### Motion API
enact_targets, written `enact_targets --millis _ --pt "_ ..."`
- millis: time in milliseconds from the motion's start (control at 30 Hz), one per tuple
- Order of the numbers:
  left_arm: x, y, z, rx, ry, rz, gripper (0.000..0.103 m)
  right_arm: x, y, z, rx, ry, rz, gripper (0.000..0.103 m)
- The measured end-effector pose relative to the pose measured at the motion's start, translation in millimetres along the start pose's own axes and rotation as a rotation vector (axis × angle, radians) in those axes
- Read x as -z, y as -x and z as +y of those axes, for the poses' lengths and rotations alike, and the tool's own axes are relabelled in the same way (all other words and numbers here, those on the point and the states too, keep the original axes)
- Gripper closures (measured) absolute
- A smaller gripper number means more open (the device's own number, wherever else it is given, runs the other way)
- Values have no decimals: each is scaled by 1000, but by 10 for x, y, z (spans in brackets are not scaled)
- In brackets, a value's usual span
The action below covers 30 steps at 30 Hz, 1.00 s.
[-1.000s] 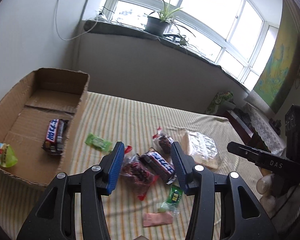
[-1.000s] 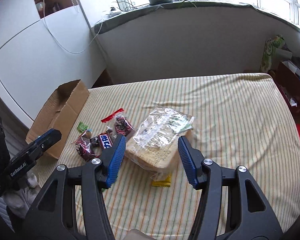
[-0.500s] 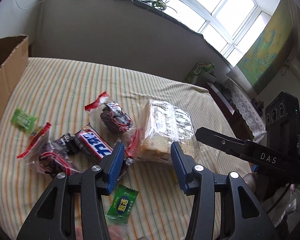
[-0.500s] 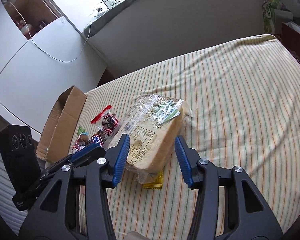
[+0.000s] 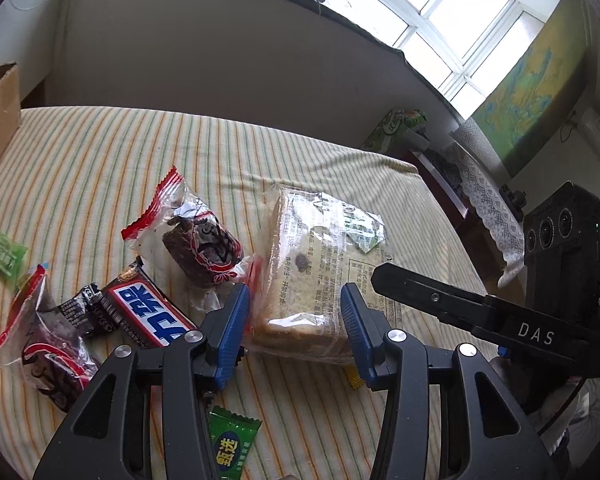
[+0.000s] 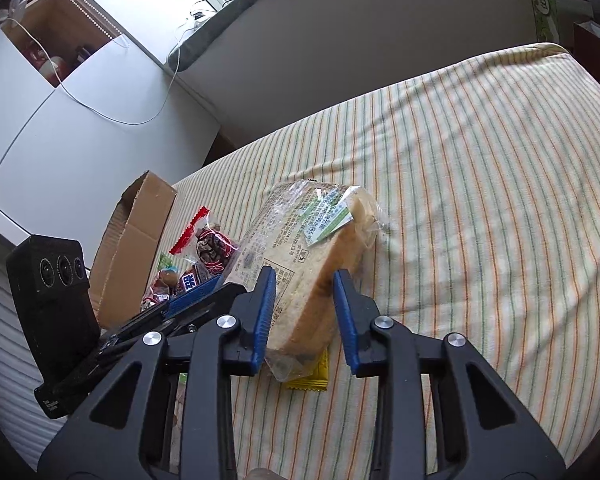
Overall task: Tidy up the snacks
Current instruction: 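Carry the bread loaf with the right tool into the box and release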
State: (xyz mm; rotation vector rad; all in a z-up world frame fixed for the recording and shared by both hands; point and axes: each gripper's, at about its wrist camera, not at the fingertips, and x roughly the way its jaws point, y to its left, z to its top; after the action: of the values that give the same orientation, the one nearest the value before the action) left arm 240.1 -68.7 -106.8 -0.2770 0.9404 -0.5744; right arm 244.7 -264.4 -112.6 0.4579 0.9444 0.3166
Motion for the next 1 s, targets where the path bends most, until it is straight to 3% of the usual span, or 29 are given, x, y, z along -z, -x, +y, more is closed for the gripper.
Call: enact_targets --millis 133,467,667,1000 --pt "0 34 6 40 24 4 58 2 -1 27 -15 -5 5 78" --pt "8 164 -81 13 -26 -32 58 25 70 194 2 46 -3 78" --pt "-22 432 -82 3 -41 -100 58 -9 160 438 -17 80 -28 78" --pt "-57 978 225 -27 -8 -228 58 -145 136 1073 -54 192 -47 78"
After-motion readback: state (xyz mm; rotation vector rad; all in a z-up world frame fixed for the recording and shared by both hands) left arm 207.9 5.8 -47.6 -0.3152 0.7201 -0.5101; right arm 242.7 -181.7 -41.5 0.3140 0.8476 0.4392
